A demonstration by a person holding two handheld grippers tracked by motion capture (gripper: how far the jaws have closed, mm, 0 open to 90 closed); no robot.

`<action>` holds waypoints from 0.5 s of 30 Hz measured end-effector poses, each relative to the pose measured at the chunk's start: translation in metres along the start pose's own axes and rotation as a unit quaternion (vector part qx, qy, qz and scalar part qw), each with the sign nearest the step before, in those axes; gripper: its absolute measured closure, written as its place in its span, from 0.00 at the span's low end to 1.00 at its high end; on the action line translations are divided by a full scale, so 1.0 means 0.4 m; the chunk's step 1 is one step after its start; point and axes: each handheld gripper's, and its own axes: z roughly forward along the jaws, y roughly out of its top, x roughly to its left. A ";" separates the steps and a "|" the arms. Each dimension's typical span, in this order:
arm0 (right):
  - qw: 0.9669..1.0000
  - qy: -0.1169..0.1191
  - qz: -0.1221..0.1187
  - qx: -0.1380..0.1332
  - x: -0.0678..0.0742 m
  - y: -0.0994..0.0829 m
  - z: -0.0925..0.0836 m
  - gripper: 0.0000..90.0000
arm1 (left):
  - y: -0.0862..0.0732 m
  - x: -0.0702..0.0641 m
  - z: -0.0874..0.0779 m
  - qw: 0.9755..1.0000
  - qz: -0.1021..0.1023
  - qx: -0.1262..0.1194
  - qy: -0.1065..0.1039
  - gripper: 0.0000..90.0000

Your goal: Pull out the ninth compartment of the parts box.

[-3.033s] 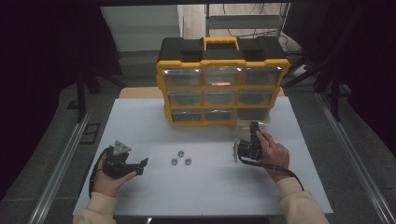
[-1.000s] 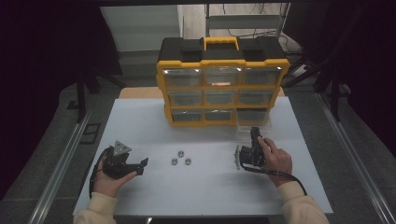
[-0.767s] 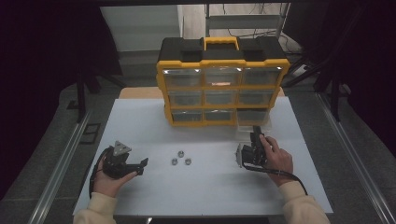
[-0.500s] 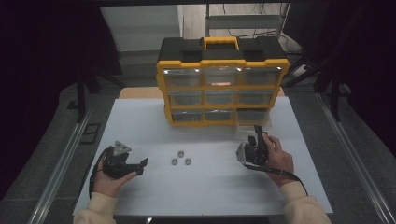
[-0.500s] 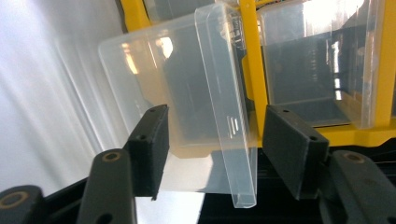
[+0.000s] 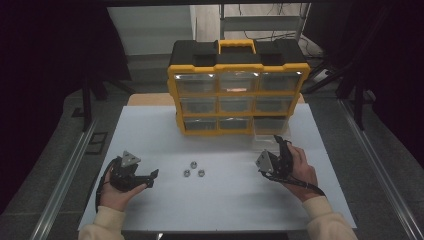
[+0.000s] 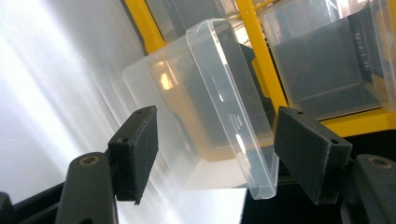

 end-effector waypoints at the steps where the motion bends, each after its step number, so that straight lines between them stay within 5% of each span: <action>1: 1.000 0.006 0.005 -0.003 -0.002 0.000 -0.003 0.35 | 0.000 0.000 0.000 1.000 0.000 0.000 0.000 0.13; 15: 0.994 0.067 0.085 -0.015 -0.032 -0.011 -0.040 0.33 | 0.000 0.000 0.000 1.000 0.001 -0.001 0.001 0.13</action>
